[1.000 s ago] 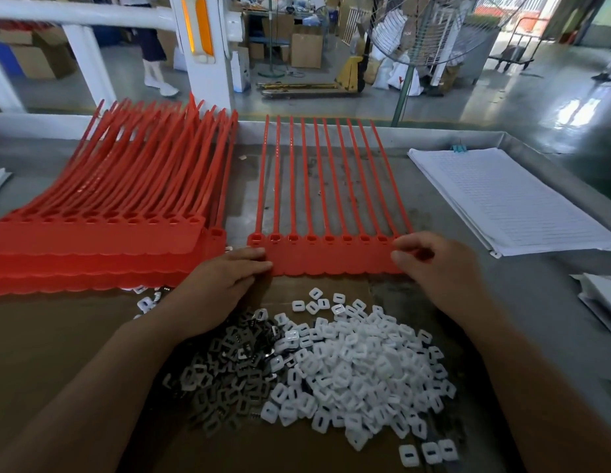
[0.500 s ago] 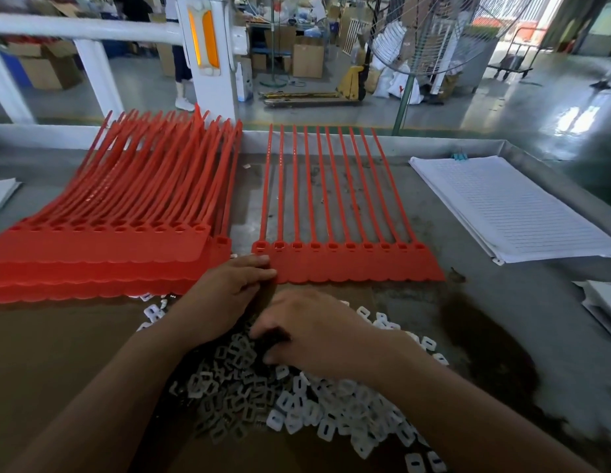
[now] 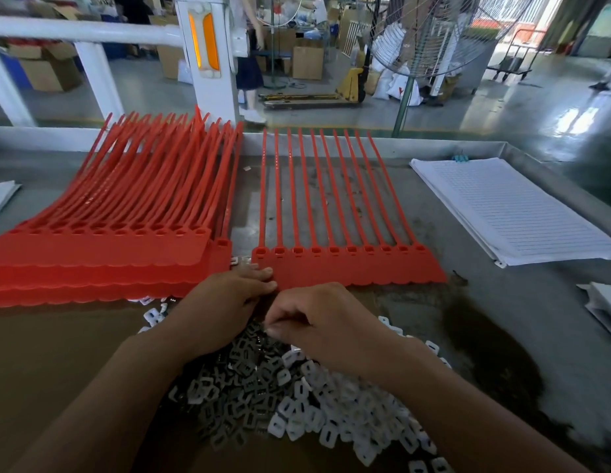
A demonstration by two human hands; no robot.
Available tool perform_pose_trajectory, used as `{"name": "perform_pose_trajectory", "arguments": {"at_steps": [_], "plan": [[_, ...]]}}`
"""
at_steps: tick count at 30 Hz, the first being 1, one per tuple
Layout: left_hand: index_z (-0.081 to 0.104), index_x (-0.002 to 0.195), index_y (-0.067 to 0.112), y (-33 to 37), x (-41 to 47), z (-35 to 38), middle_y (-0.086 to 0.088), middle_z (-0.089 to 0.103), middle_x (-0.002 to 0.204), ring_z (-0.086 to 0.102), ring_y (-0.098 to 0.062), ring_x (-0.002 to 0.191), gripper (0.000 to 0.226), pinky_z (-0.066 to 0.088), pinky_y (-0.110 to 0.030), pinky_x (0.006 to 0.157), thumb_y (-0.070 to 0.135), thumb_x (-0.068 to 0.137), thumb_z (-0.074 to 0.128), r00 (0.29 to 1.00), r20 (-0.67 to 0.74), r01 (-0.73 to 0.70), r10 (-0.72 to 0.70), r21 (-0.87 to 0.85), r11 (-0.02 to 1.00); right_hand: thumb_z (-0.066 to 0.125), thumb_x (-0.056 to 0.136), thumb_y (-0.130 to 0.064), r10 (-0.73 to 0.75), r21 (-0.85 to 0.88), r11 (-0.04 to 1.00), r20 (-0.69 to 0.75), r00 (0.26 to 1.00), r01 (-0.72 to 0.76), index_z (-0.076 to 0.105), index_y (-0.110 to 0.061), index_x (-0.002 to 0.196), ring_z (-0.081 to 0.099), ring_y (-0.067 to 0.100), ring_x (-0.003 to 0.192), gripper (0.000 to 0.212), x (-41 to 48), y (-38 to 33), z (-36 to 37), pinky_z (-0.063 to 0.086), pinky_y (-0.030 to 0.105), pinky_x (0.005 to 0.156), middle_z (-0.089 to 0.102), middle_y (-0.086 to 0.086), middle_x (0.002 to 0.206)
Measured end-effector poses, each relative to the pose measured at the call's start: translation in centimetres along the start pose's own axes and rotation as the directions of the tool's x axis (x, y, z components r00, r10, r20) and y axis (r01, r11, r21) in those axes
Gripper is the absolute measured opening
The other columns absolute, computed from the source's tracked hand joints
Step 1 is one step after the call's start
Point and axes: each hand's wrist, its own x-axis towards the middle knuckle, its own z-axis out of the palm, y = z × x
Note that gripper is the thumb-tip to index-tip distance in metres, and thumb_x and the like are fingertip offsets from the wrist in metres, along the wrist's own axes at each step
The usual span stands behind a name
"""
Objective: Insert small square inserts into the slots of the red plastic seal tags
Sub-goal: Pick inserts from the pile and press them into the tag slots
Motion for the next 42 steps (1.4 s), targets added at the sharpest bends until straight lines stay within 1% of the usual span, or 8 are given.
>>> {"name": "perform_pose_trajectory", "arguments": {"at_steps": [8, 15, 19, 25, 29, 34, 38, 42], "plan": [[0.043, 0.133, 0.032, 1.1, -0.4, 0.5, 0.008, 0.026, 0.147, 0.019, -0.008, 0.135, 0.04, 0.017, -0.025, 0.11, 0.033, 0.094, 0.043, 0.999, -0.049, 0.026, -0.023, 0.048, 0.999, 0.064, 0.081, -0.007, 0.136, 0.08, 0.989, -0.126, 0.983, -0.127, 0.069, -0.019, 0.102, 0.054, -0.01, 0.07, 0.025, -0.1, 1.0, -0.7, 0.045, 0.005, 0.068, 0.06, -0.016, 0.079], [0.041, 0.135, 0.031, 0.9, -0.2, 0.5, 0.011, 0.021, 0.149, 0.013, -0.007, 0.137, 0.04, 0.01, -0.021, 0.109, 0.032, 0.095, 0.041, 0.998, 0.001, 0.062, -0.062, 0.042, 0.997, 0.068, 0.08, -0.013, 0.227, 0.173, 0.965, -0.19, 0.955, -0.195, 0.066, -0.028, 0.079, 0.062, -0.006, 0.075, 0.015, 0.1, 1.9, -1.7, 0.048, 0.005, 0.065, 0.066, -0.013, 0.078], [0.044, 0.133, 0.028, 0.8, -0.1, 0.3, 0.013, 0.025, 0.147, 0.016, -0.003, 0.134, 0.039, 0.009, -0.015, 0.104, 0.028, 0.094, 0.045, 1.0, 0.01, 0.022, -0.022, 0.005, 1.0, 0.068, 0.079, -0.015, 0.211, 0.073, 0.977, -0.223, 0.952, -0.199, 0.06, -0.033, 0.068, 0.056, -0.01, 0.071, 0.023, 0.9, 2.3, -2.3, 0.042, 0.001, 0.064, 0.062, -0.015, 0.074], [0.046, 0.132, 0.025, 0.7, -0.2, 0.1, 0.011, 0.028, 0.146, 0.016, -0.001, 0.133, 0.039, 0.006, -0.011, 0.103, 0.025, 0.093, 0.046, 1.0, 0.002, -0.031, 0.031, -0.013, 0.999, 0.068, 0.081, -0.013, 0.251, 0.036, 0.967, -0.313, 0.916, -0.253, 0.059, -0.029, 0.067, 0.055, -0.006, 0.066, 0.023, 3.3, 3.3, -4.0, 0.043, 0.004, 0.06, 0.058, -0.018, 0.069], [0.048, 0.131, 0.025, 0.6, -0.3, 0.1, 0.012, 0.029, 0.145, 0.02, 0.001, 0.131, 0.038, 0.01, -0.009, 0.101, 0.024, 0.093, 0.047, 0.999, -0.007, -0.05, 0.049, -0.034, 0.998, 0.063, 0.085, -0.008, 0.343, 0.193, 0.933, -0.227, 0.911, -0.303, 0.061, -0.017, 0.073, 0.066, 0.01, 0.068, 0.015, 6.4, 2.9, -3.7, 0.057, 0.028, 0.071, 0.066, -0.003, 0.072], [0.047, 0.131, 0.026, 0.6, -0.3, 0.3, 0.011, 0.03, 0.146, 0.018, -0.003, 0.134, 0.039, 0.014, -0.017, 0.108, 0.025, 0.092, 0.047, 0.999, -0.018, -0.052, 0.051, -0.03, 0.998, 0.06, 0.086, -0.009, 0.351, 0.186, 0.932, -0.245, 0.904, -0.311, 0.065, -0.005, 0.083, 0.051, -0.003, 0.063, 0.008, 9.7, 2.9, -2.1, 0.04, 0.007, 0.051, 0.059, -0.01, 0.073], [0.047, 0.132, 0.024, 0.4, -0.2, 0.3, 0.007, 0.03, 0.147, 0.014, -0.004, 0.135, 0.04, 0.005, -0.011, 0.104, 0.023, 0.092, 0.048, 0.996, -0.029, -0.084, 0.083, -0.016, 0.996, 0.056, 0.088, -0.011, 0.433, 0.145, 0.901, -0.223, 0.874, -0.409, 0.068, -0.005, 0.088, 0.059, 0.009, 0.081, 0.014, 10.9, 3.9, -0.8, 0.035, 0.012, 0.057, 0.067, 0.006, 0.098], [0.046, 0.133, 0.024, 0.1, -0.1, 0.5, 0.005, 0.027, 0.148, 0.011, -0.007, 0.138, 0.04, 0.007, -0.02, 0.11, 0.024, 0.092, 0.047, 0.997, -0.019, -0.077, 0.077, -0.008, 0.997, 0.056, 0.087, -0.012, 0.445, 0.116, 0.896, -0.232, 0.865, -0.429, 0.07, -0.005, 0.086, 0.058, 0.008, 0.083, 0.015, 11.1, 4.2, -0.4, 0.04, 0.018, 0.063, 0.066, 0.005, 0.1]]}}
